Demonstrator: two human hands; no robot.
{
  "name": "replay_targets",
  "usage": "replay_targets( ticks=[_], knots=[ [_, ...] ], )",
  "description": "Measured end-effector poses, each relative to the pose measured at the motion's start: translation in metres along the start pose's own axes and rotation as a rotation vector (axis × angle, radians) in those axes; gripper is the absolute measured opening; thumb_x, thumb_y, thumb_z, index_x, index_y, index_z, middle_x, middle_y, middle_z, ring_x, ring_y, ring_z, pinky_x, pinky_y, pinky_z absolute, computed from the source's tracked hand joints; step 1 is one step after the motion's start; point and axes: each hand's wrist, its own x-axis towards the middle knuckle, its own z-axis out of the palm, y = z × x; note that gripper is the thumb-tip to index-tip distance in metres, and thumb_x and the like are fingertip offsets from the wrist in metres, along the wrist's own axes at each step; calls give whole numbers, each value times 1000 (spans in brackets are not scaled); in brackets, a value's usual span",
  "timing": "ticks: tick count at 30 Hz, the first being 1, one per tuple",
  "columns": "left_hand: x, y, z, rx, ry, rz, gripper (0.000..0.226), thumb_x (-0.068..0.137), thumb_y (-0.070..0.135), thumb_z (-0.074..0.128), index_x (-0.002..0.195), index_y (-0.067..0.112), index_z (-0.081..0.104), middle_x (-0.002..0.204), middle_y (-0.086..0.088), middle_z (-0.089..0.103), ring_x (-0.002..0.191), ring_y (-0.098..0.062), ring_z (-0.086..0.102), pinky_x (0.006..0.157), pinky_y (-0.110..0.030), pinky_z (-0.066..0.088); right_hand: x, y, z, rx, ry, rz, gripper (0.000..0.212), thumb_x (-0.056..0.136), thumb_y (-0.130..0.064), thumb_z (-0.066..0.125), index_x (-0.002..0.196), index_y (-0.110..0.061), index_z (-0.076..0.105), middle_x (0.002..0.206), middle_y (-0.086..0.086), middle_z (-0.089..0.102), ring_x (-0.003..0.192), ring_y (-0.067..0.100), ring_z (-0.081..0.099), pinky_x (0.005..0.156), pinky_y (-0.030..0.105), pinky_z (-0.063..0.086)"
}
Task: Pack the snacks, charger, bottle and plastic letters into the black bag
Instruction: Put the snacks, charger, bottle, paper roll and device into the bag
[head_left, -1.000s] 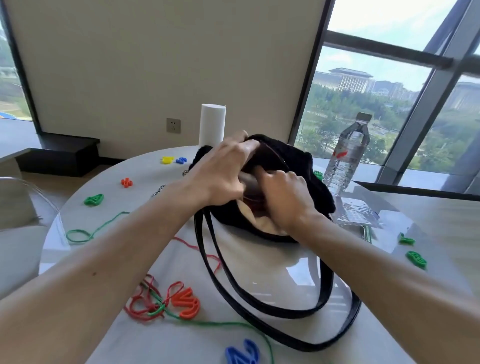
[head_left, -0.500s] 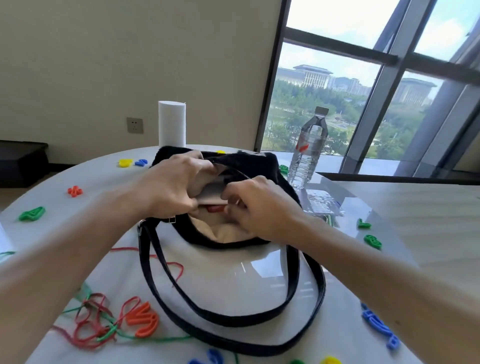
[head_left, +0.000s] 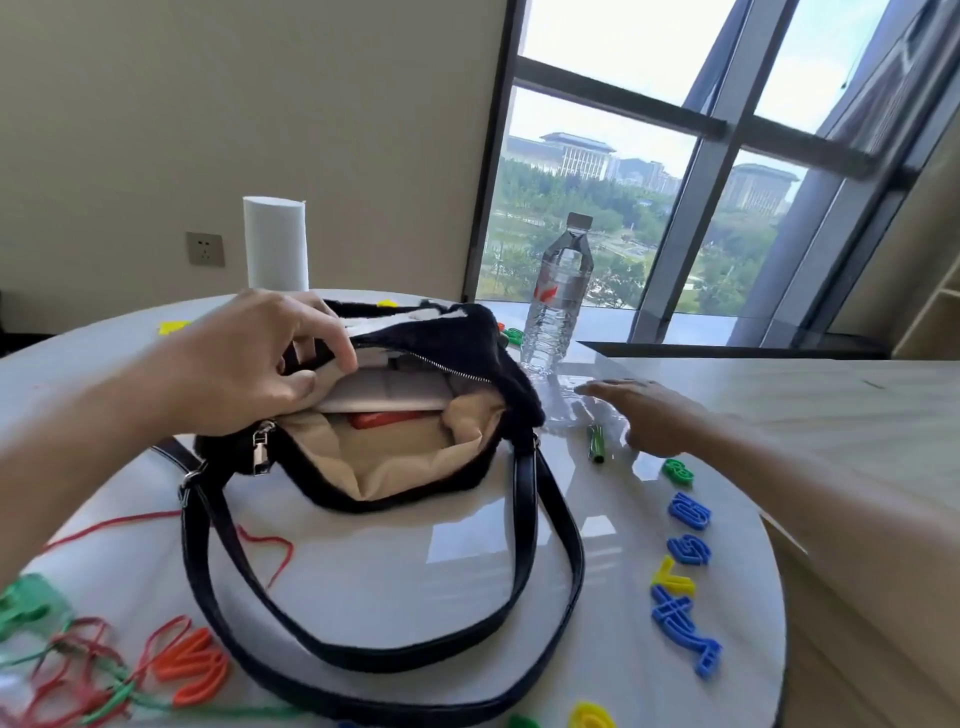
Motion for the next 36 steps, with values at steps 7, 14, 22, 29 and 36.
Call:
replay_targets(
  ticks=[7, 14, 22, 29, 36],
  knots=[
    [-3, 1, 1, 57, -4, -23, 25, 83, 9, 68, 97, 29, 74, 98, 12, 66, 79, -7, 59, 71, -29, 49, -1, -1, 6, -83, 362, 64, 49, 87, 3, 49, 115, -35, 66, 121, -2, 70, 99, 23, 66, 71, 31, 43],
    [0, 0, 9, 106, 6, -29, 35, 82, 2, 67, 108, 24, 73, 98, 14, 66, 80, -9, 61, 72, -32, 50, 2, -15, 3, 382, -95, -5, 63, 94, -27, 64, 150, -35, 37, 155, 3, 40, 128, 21, 45, 91, 26, 31],
    [-3, -4, 7, 121, -7, -43, 37, 83, 2, 66, 113, 25, 72, 99, 12, 66, 81, -9, 60, 71, -28, 48, -5, -26, -14, -8, 57, -166, 50, 94, -29, 65, 141, -34, 49, 135, -6, 58, 119, 16, 57, 97, 31, 48],
    [0, 1, 10, 161, 60, -14, 45, 84, 7, 69, 128, 18, 66, 118, 13, 61, 88, -18, 61, 79, -31, 45, -32, -31, -54, -1, 561, 150, 26, 97, -10, 51, 112, -24, 67, 99, 11, 75, 84, 34, 71, 77, 48, 58],
    [0, 6, 10, 222, 85, -6, 71, 78, 3, 67, 145, 18, 49, 139, 7, 47, 112, -21, 60, 91, -42, 49, -100, -107, -87, 592, 1068, -305, 17, 98, -19, 59, 114, -19, 66, 101, -25, 67, 88, -12, 67, 76, 3, 50]
  ],
)
